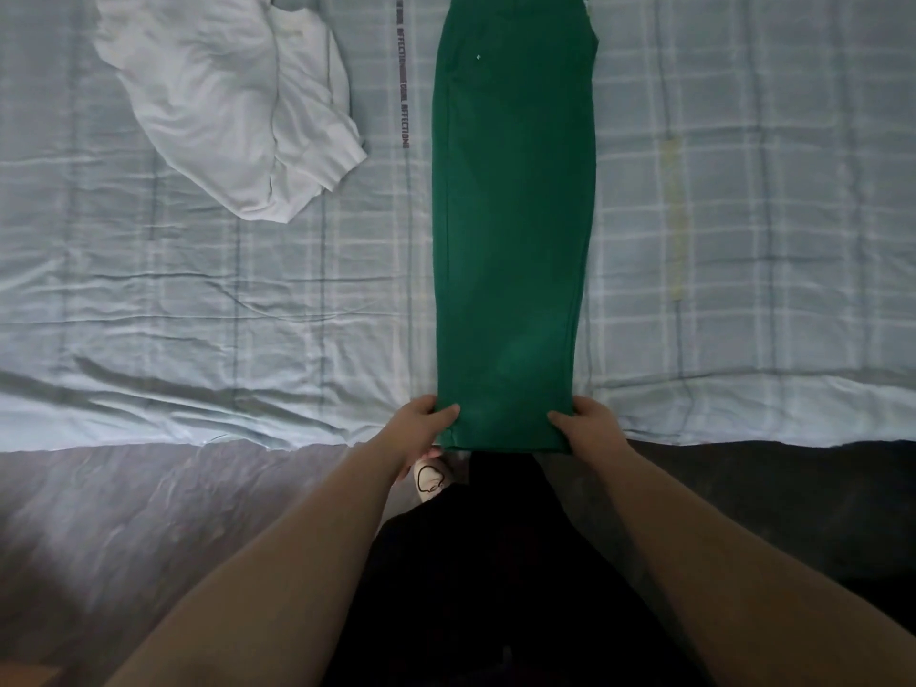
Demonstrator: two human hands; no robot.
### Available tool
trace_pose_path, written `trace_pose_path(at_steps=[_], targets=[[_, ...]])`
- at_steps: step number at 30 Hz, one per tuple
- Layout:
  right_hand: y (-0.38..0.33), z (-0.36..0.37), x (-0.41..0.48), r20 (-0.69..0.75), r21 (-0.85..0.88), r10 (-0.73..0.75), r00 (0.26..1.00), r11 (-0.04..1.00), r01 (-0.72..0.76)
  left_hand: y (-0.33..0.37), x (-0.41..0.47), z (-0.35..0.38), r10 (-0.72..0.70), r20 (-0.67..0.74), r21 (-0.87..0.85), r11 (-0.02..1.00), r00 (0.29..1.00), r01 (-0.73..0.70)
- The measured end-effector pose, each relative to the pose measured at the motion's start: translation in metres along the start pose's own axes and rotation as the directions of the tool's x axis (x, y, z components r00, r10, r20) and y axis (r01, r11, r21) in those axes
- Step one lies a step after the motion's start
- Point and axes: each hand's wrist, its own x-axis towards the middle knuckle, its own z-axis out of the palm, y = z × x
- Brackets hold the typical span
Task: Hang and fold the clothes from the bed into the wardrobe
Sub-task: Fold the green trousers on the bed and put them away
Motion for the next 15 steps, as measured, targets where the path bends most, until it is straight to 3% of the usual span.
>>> trace_pose_path(at_steps=[3,6,11,15], targets=[[0.008,0.0,-0.005,-0.026,0.073,-0.004,1.0,0.997,0.006,-0.005,-0.001,0.002,0.077,-0.008,0.063,0.995,0.997,-0.077],[0.013,-0.001,-0.012,-0.015,0.133,0.008,1.0,0.991,-0.006,-0.007,-0.005,0.002,0.055,-0.017,0.079,0.995,0.998,-0.054],[0.006,-0.005,-0.021,0.011,0.396,0.044,0.999,0.917,-0.045,0.009,-0.021,-0.003,0.108,-0.011,-0.134,0.985,0.994,-0.108],[-0.015,-0.02,-0.032,-0.059,0.459,0.001,0.998,0.888,0.026,0.039,-0.038,-0.017,0.153,0.024,-0.266,0.954,0.988,-0.141]])
